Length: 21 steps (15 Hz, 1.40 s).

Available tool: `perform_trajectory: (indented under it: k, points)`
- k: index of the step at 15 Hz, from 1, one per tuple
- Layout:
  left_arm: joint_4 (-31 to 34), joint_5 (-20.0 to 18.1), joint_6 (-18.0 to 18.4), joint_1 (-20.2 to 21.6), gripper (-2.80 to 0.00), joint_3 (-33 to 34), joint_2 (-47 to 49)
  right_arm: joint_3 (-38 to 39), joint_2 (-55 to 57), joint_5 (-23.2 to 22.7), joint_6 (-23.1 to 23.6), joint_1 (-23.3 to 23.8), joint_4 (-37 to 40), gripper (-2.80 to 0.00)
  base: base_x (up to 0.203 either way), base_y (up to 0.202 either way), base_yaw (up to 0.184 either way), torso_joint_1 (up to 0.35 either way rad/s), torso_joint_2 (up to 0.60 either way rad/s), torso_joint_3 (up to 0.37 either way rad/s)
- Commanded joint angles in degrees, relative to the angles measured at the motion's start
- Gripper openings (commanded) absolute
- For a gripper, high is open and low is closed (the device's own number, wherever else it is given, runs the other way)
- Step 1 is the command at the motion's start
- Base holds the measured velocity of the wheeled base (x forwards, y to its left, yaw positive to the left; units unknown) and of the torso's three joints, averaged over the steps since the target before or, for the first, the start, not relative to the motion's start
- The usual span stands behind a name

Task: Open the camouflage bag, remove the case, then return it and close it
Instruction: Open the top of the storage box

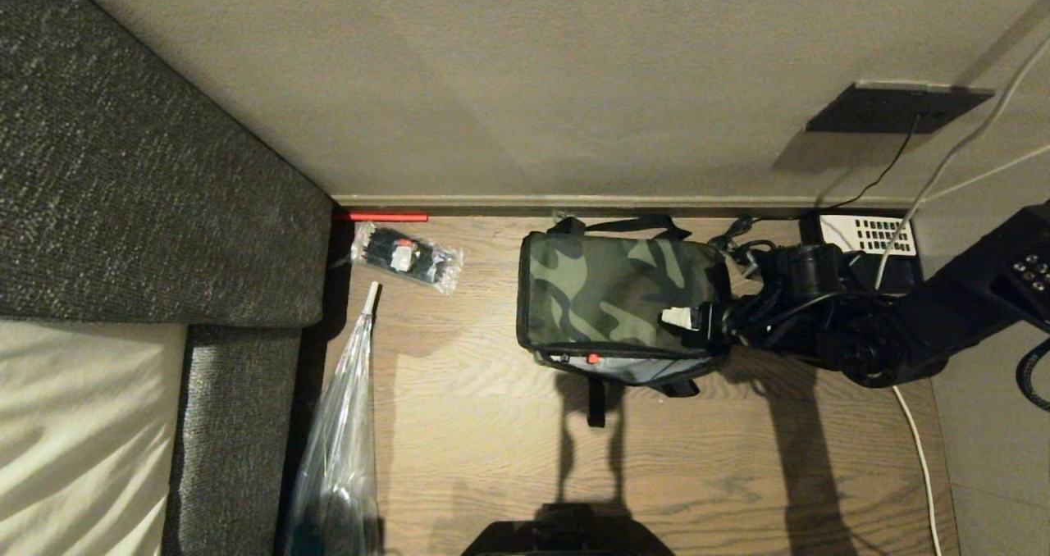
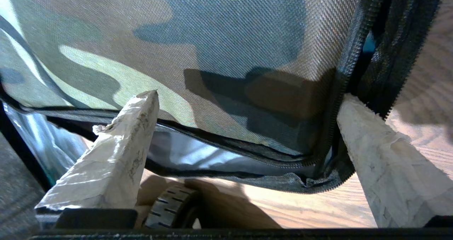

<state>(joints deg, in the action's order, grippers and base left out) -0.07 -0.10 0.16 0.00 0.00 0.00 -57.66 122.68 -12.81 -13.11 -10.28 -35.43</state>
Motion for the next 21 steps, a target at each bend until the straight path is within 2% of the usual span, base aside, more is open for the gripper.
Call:
perform_trajectory:
  k: [1,11,14,18,21]
  points:
    - [0.0,0.0,0.0,0.0,-2.8,0.0,0.0,-0.4,0.9,0.0,0.2,0.0,-0.5,0.0,0.0,0.0,0.0,0.0,0.0,0.0]
    - [0.0,0.0,0.0,0.0,-2.8,0.0,0.0,-2.2,2.3,0.6,1.5,0.3,1.3,0.0,0.0,0.0,0.0,0.0,0.0,0.0]
    - [0.0,0.0,0.0,0.0,-2.8,0.0,0.0,-1.7,1.6,0.6,0.0,0.2,1.3,0.0,0.0,0.0,0.0,0.0,0.0,0.0]
    - [0.0,0.0,0.0,0.0,-2.8,0.0,0.0,-2.5,-1.0,0.2,-4.6,0.0,5.4,0.0,0.0,0.0,0.0,0.0,0.0,0.0]
    - [0.0,0.0,0.0,0.0,-2.8,0.0,0.0,-2.6,-1.1,0.1,-8.1,-1.1,5.3,0.0,0.0,0.0,0.0,0.0,0.0,0.0]
